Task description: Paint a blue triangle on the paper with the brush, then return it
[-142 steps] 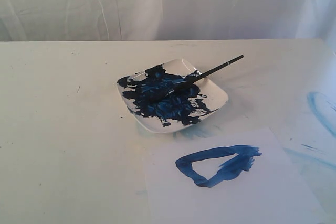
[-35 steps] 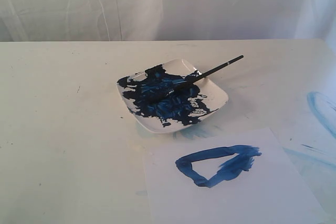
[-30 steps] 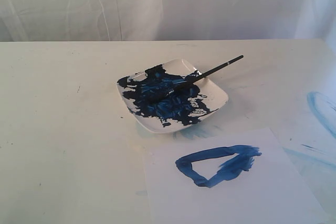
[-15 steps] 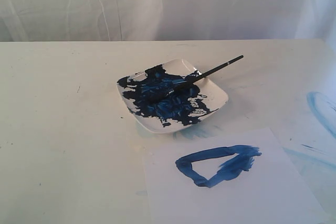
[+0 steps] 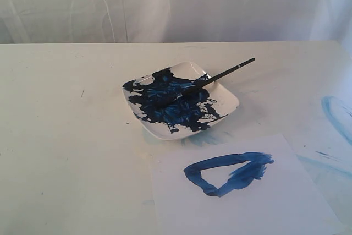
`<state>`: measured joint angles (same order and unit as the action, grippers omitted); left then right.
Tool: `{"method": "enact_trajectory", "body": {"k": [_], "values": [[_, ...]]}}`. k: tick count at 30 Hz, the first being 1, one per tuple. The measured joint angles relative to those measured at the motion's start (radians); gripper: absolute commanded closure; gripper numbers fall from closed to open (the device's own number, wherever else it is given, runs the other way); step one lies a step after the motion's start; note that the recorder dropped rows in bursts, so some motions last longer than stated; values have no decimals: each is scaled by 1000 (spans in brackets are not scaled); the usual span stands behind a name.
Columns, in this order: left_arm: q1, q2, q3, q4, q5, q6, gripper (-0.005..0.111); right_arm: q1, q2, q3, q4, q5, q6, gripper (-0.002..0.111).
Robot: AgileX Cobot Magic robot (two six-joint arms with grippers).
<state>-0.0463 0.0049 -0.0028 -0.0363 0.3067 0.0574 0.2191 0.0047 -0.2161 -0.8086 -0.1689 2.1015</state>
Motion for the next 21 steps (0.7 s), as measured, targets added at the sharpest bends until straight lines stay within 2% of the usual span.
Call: {"method": "enact_trajectory", "body": {"k": [3,6,9,11,14,17,21], "values": [[0,0,0,0,0,0,107,0,0,39,52,9,-19,108],[0,0,0,0,0,0,107,0,0,98,240,30,-197,108],[0,0,0,0,0,0,107,0,0,163,546,43,-539,108],[0,0,0,0,0,0,107,0,0,197,686,54,-801,108],[0,0,0,0,0,0,107,0,0,210,763,108,-1222,108],[0,0,0,0,0,0,107,0,0,210,809,264,-1623,108],[0,0,0,0,0,0,107,0,0,212,834,456,-1988,108]]}}
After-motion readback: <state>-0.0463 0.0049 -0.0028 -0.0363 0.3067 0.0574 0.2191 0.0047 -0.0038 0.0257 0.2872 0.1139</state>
